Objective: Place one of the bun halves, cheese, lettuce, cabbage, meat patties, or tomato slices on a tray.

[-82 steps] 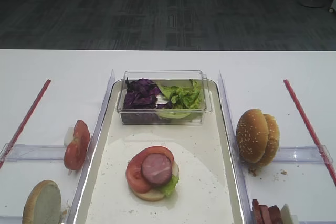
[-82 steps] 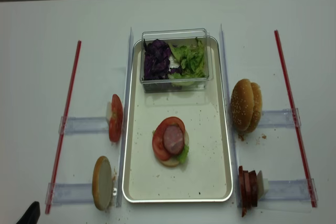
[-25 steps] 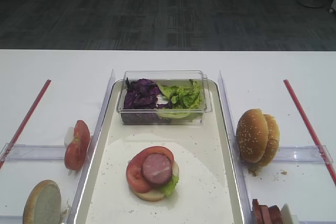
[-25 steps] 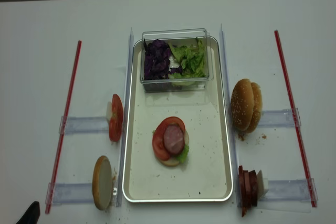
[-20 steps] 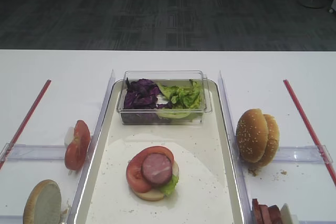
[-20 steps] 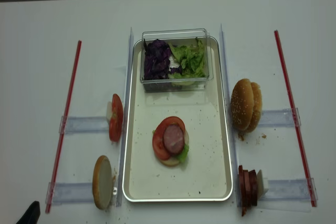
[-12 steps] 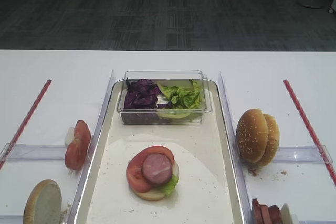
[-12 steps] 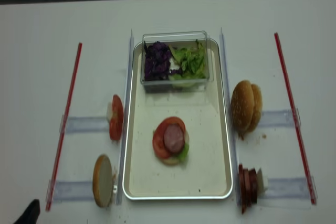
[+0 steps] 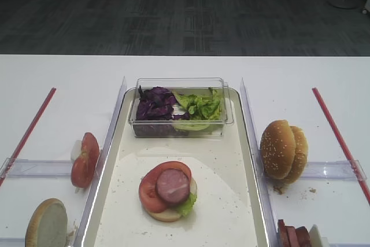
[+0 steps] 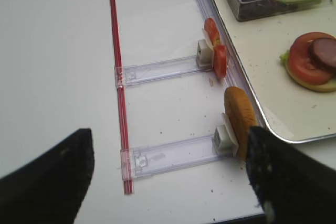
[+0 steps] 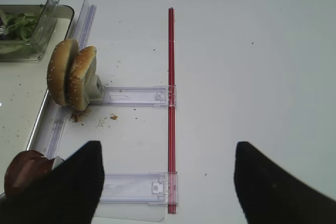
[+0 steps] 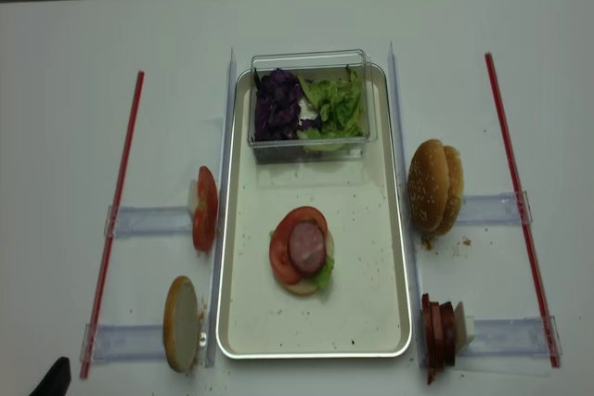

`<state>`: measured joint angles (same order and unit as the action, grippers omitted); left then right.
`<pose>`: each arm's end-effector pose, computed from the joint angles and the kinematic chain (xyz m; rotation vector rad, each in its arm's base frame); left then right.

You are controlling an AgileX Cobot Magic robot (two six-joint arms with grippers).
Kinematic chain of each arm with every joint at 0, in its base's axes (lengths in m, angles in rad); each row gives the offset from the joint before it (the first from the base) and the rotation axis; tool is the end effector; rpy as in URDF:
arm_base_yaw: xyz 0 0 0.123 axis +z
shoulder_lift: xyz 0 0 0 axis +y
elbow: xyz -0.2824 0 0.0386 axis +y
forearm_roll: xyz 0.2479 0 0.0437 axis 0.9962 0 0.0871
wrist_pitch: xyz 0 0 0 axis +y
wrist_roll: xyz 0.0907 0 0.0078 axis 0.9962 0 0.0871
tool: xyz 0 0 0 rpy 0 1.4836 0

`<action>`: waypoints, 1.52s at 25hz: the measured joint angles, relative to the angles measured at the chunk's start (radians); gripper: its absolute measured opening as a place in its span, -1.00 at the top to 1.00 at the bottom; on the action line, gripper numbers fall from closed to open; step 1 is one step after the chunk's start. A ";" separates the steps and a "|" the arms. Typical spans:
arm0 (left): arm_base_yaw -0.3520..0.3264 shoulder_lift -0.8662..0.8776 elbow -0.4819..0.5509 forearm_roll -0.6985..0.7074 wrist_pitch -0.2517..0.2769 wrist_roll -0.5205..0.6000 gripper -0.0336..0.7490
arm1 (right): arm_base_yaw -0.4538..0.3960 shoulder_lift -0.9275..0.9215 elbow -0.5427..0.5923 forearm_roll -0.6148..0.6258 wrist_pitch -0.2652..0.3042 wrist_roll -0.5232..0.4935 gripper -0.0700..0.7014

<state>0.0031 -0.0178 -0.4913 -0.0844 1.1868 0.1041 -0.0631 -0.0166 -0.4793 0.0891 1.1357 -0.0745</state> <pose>-0.0125 -0.0072 0.2650 0.1199 2.1550 -0.0409 -0.0080 0.0079 0.2657 -0.0201 2.1199 0.0263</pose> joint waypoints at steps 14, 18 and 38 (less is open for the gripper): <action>0.000 0.000 0.000 0.000 0.000 0.000 -0.48 | 0.000 0.000 0.000 0.000 0.000 0.000 -0.59; 0.000 0.000 0.000 0.000 0.000 0.000 -0.48 | 0.000 0.000 0.000 0.000 0.000 0.000 -0.59; 0.000 0.000 0.000 0.000 0.000 0.000 -0.48 | 0.000 0.000 0.000 0.000 0.000 0.002 -0.59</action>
<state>0.0031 -0.0178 -0.4913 -0.0844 1.1868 0.1041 -0.0631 -0.0166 -0.4793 0.0891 1.1357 -0.0728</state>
